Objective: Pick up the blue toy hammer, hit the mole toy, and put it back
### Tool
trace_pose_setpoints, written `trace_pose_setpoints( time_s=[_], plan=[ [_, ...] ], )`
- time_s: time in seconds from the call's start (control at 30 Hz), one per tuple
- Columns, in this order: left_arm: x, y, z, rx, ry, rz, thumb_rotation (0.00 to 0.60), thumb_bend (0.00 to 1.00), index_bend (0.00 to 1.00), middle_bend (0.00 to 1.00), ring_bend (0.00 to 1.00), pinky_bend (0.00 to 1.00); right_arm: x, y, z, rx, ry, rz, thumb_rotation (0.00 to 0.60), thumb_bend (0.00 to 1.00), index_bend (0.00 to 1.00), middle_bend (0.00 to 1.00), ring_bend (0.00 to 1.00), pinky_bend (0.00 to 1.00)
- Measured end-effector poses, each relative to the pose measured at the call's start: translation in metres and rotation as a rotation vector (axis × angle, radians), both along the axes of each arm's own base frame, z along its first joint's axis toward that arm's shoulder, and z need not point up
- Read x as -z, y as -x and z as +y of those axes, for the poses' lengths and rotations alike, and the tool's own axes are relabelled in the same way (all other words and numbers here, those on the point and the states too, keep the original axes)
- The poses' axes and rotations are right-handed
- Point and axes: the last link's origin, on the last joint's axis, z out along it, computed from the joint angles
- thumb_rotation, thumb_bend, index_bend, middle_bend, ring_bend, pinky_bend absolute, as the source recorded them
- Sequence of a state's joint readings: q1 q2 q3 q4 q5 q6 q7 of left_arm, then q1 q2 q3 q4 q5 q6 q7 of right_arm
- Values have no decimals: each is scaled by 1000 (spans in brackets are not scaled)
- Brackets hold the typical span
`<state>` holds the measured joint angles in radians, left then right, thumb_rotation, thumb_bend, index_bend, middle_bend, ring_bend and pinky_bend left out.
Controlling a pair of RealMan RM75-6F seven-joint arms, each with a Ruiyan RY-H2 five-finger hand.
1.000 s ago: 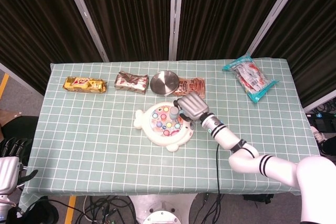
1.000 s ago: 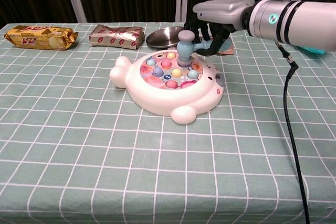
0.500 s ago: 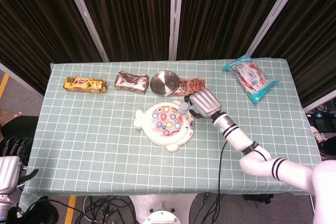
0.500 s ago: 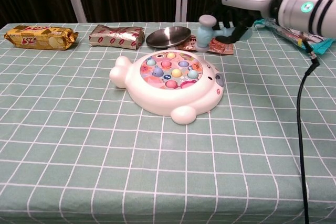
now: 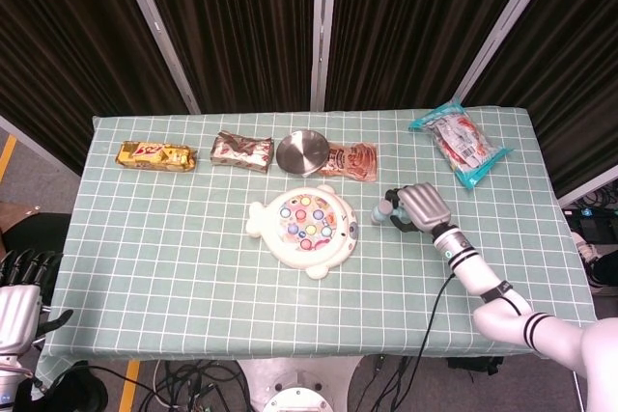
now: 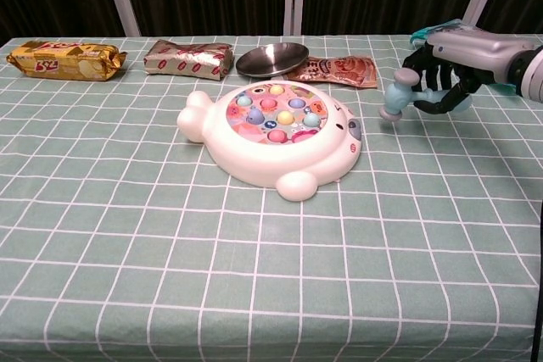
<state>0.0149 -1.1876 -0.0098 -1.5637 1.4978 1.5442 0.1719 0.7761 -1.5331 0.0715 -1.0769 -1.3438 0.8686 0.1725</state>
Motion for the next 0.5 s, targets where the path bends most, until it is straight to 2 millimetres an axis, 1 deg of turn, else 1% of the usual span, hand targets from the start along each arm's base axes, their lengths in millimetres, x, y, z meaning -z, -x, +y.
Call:
trace_pose_setpoints(
  time_s=[0.07,0.2,0.27,0.4,0.5],
  plan=[
    [0,0,0,-1,-1,1,600,29,173,156,69,14,6,6,1,8,-6,-13,600,504,562,545,420,486],
    [-1,1,-2,-7,-2,1,600,30,173,156,69,14,16,12,3,12,-20,-28,600,451,408,443,318,398],
    [-2,1,-2,-9,-3,1,600,30,173,156,69,14,18,14,4,15,-26,-35,600,439,364,410,288,374],
    [-1,1,-2,-9,0,3,600,30,173,156,69,14,20,18,7,19,-34,-33,600,438,316,371,247,345],
    [-2,1,-2,-9,-1,4,600,30,173,156,69,14,20,19,9,21,-39,-37,600,438,288,356,235,334]
  ],
)
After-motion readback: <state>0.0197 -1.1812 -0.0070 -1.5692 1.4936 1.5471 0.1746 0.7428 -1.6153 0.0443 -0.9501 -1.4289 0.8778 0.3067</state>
